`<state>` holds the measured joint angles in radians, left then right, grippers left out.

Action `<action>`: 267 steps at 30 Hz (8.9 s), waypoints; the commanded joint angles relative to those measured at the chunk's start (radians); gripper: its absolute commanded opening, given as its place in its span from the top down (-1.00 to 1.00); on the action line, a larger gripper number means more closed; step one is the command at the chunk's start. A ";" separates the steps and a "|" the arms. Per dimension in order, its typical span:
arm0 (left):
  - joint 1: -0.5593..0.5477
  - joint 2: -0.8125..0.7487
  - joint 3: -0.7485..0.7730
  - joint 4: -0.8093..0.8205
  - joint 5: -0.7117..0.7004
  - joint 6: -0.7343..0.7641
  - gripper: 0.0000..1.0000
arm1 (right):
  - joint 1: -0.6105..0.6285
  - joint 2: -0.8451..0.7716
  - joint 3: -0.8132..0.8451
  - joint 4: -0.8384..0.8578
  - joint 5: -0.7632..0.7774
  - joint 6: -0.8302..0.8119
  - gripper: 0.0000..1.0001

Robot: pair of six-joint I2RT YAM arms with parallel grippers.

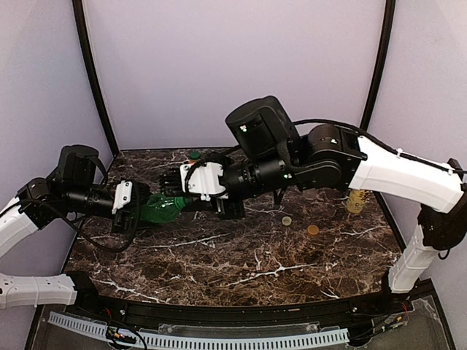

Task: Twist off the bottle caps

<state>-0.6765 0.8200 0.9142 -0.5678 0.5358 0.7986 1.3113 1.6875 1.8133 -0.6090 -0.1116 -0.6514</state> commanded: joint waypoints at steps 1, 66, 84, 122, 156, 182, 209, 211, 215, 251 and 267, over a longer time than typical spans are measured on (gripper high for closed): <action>-0.012 0.008 0.035 -0.010 0.156 -0.027 0.78 | 0.053 -0.012 -0.043 -0.026 -0.010 -0.242 1.00; -0.012 -0.022 -0.236 0.766 -0.557 0.300 0.88 | -0.182 0.028 -0.092 0.371 0.070 1.272 0.10; -0.014 -0.025 -0.129 0.396 -0.257 0.167 0.89 | -0.095 0.020 -0.052 0.331 -0.257 0.717 1.00; -0.014 -0.028 -0.041 -0.057 0.183 0.073 0.99 | 0.132 -0.054 -0.213 0.195 0.108 -0.477 0.65; -0.014 -0.048 -0.250 0.716 -0.570 0.179 0.99 | -0.137 -0.057 -0.164 0.496 0.151 1.272 -0.49; -0.014 -0.046 -0.214 0.649 -0.482 0.118 0.99 | -0.165 0.039 -0.109 0.514 -0.177 1.089 1.00; -0.013 -0.040 -0.095 -0.107 0.118 0.197 0.99 | 0.099 -0.102 -0.253 0.135 0.086 -0.416 1.00; -0.014 -0.039 -0.094 -0.106 0.124 0.194 0.99 | 0.106 -0.088 -0.241 0.135 0.094 -0.435 1.00; -0.014 -0.040 -0.091 -0.110 0.133 0.189 0.99 | 0.107 -0.073 -0.237 0.141 0.108 -0.467 1.00; -0.017 -0.028 -0.283 0.819 -0.663 0.263 0.99 | -0.202 -0.026 -0.136 0.463 0.003 1.345 -0.59; -0.021 -0.028 -0.285 0.804 -0.653 0.287 0.99 | -0.216 0.069 -0.072 0.448 -0.077 1.394 0.14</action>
<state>-0.6922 0.7982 0.6460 0.2131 -0.1165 1.0779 1.1046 1.7367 1.7092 -0.1810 -0.1497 0.7258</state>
